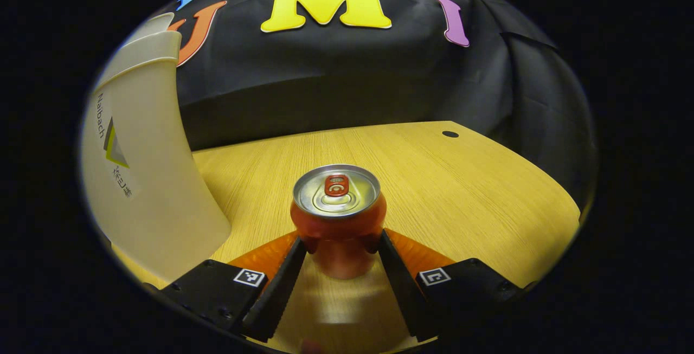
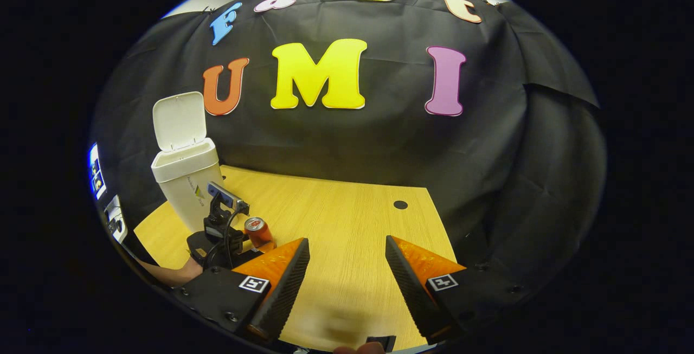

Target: Press the lid of the desktop garbage bin to open it, pick up the crumpled paper on the desktop and throw it into the bin, then pick up the pop can on the desktop and drop it into the bin, and finally close the garbage bin lid.

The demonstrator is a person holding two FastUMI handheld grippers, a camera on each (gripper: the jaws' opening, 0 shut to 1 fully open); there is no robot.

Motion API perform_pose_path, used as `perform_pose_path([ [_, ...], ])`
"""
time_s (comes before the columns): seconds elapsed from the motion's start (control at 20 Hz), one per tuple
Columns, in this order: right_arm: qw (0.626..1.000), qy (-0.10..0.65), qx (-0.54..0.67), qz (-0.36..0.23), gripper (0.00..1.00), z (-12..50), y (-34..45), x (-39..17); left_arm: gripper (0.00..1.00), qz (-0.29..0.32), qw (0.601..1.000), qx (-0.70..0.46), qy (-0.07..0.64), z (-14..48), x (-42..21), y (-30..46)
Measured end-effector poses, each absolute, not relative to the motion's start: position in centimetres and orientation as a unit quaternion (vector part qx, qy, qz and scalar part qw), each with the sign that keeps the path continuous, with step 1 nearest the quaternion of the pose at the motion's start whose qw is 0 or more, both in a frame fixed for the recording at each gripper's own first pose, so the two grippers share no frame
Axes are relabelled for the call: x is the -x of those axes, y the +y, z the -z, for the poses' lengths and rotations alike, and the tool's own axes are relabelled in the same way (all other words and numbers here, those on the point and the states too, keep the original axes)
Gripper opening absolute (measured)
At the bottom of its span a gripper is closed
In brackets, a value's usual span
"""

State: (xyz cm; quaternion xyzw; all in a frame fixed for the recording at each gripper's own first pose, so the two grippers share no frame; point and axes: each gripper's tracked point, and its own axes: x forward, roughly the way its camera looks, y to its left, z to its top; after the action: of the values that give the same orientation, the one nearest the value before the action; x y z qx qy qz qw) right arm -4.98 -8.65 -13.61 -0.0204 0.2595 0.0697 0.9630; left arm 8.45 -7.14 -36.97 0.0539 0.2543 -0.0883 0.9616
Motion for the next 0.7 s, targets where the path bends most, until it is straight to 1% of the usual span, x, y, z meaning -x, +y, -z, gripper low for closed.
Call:
perform_pose_path([
  [0.15, 0.964, 0.256, 0.026, -0.07, 0.89, 13.3, -8.6, 5.4, 0.86, 0.095, 0.964, -0.051, 0.243, 36.1, -8.2, -7.3],
  [0.3, 0.965, 0.252, 0.02, -0.072, 0.89, 13.1, -8.3, 5.3, 0.86, 0.097, 0.97, -0.056, 0.217, 33.1, -8.0, -7.2],
  [0.35, 0.966, 0.249, 0.017, -0.073, 0.9, 13.0, -8.2, 5.2, 0.86, 0.099, 0.972, -0.057, 0.207, 31.5, -7.9, -7.2],
  [0.5, 0.969, 0.235, 0.008, -0.077, 0.9, 12.4, -7.5, 5.1, 0.85, 0.105, 0.978, -0.055, 0.171, 25.8, -7.9, -7.5],
  [0.7, 0.975, 0.206, -0.004, -0.08, 0.9, 10.8, -7.2, 5.2, 0.85, 0.097, 0.985, -0.06, 0.128, 17.9, -8.0, -7.4],
])
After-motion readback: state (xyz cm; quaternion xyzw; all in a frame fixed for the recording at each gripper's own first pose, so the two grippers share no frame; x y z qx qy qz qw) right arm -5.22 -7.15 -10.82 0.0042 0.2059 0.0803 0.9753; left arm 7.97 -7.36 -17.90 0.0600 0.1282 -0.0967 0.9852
